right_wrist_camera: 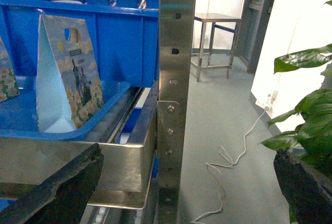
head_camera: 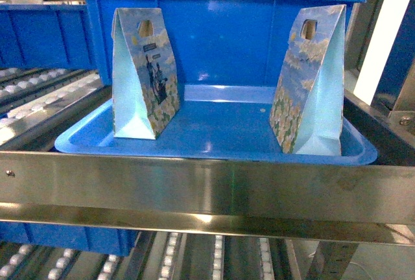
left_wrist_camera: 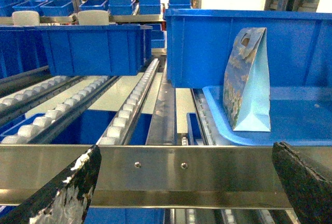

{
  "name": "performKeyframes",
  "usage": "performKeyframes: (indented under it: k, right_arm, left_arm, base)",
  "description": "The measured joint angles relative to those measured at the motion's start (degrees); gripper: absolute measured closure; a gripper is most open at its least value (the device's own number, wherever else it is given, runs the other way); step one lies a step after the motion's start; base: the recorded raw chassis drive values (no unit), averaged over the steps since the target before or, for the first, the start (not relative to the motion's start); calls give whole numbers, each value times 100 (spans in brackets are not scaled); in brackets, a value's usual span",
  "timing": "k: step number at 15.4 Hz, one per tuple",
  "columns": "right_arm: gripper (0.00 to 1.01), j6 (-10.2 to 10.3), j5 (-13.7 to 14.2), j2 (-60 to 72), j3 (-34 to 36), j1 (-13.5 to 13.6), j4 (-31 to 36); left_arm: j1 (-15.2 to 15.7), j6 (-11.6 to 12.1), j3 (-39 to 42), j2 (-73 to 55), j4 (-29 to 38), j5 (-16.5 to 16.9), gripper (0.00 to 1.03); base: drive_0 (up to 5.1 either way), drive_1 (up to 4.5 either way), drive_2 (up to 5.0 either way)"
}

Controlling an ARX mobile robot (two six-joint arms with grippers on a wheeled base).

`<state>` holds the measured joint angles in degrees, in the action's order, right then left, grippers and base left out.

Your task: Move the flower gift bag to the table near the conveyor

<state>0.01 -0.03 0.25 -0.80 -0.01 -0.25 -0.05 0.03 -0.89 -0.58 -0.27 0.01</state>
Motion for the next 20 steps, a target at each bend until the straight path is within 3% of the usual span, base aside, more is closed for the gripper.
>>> performKeyframes:
  k: [14,15,17,20]
  right_arm:
    - [3,0,0,0,0,-2,2]
    - [3,0,-162,0,2,-81,52]
    - [3,-98,-304,85,4,-232,437]
    - [3,-114,-417,1300,-4,-378,1692]
  left_arm:
    - [0,0,0,0,0,0,5]
    - [0,0,0,0,0,0,5]
    - [63,-9,0,-13,11,87,5]
    - [442,-52,0,-588,846,448,5]
  base:
    - [0,0,0]
    - [0,0,0]
    - [0,0,0]
    - [0,0,0]
